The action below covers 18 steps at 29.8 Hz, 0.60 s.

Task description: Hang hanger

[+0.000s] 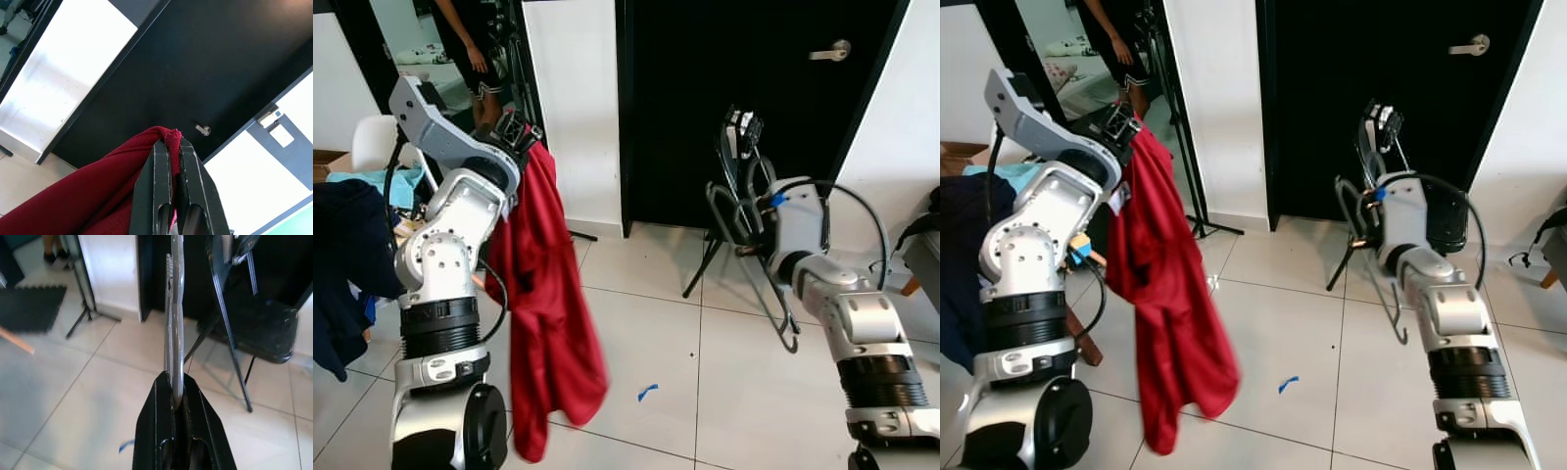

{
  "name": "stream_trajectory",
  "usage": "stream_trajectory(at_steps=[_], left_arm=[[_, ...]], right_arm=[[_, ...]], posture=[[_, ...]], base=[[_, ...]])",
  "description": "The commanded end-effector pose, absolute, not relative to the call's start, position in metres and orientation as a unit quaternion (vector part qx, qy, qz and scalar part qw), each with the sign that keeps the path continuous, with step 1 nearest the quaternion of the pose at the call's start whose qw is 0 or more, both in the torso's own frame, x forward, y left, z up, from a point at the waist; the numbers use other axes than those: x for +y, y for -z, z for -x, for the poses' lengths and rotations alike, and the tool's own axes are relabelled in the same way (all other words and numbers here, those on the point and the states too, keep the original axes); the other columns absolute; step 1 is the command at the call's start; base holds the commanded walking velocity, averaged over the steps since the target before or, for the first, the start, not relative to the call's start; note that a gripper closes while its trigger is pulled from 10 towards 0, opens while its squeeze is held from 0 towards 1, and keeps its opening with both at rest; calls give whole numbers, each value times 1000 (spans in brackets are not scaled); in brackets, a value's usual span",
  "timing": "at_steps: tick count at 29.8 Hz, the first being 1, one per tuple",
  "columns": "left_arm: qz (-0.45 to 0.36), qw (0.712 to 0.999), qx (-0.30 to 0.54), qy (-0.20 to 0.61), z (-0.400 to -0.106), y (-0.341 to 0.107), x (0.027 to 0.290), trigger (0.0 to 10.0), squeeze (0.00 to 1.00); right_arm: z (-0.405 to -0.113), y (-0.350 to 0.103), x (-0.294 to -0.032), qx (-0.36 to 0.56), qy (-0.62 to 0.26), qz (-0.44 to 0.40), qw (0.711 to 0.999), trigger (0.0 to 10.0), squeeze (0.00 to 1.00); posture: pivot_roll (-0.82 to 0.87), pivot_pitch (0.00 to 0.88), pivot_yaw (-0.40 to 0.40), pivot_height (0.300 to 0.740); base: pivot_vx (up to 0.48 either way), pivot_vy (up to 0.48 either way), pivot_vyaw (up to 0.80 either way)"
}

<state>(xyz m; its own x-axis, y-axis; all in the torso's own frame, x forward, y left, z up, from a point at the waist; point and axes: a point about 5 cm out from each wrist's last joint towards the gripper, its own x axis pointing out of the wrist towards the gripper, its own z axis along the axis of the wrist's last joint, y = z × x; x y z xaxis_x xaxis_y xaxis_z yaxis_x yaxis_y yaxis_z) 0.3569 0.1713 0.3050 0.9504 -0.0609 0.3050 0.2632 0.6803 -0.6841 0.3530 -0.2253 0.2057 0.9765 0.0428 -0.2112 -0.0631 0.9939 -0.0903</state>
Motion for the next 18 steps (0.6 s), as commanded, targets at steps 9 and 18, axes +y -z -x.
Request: stream_trajectory(at_steps=[9,18], left_arm=[[383,918,-100,10,-364,-291,196,10000,0],[393,915,-85,-32,-366,-285,200,10000,0]], right_arm=[[-313,-222,-172,69,-380,36,922,10000,0],[-282,-207,-154,113,-494,72,859,10000,0]], posture=[[-45,0,75,740],[-41,0,77,740]], base=[[0,0,0],[0,0,0]])
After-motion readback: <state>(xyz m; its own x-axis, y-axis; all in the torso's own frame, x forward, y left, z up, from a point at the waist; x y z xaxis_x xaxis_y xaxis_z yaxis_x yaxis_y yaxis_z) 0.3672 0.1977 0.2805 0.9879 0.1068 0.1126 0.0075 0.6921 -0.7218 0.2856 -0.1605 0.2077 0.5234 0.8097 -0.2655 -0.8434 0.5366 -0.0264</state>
